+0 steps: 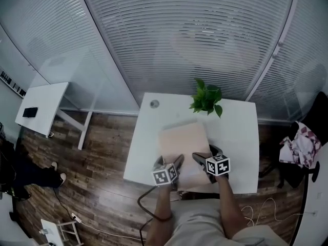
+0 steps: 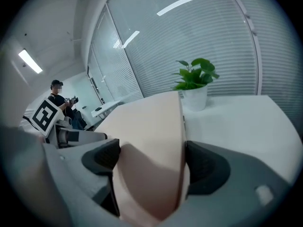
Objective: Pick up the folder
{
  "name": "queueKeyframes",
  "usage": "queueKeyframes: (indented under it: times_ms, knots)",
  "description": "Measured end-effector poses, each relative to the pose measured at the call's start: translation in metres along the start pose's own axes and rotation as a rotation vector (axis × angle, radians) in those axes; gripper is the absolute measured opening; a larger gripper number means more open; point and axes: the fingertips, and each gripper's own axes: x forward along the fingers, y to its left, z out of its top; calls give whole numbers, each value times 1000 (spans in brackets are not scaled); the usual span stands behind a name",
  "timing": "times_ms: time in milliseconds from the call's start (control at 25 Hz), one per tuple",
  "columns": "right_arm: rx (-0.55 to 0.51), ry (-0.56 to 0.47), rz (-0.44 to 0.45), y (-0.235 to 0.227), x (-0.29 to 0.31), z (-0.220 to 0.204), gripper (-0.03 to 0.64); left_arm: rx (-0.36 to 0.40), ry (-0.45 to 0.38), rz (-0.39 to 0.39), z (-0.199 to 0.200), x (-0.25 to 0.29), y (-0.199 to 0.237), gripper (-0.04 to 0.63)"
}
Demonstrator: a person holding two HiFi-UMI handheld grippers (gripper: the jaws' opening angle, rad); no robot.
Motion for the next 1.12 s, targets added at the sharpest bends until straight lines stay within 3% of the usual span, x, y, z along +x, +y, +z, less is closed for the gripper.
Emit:
queueKeyframes:
  times_ms: [440,1120]
  knots:
    - [-151,-226,32,26,-36,100,437,100,-241,5,93,-44,-32,459]
    - [-246,-501,-21,47,-108,187,436,276,-446,-55,181,-95,-93,459]
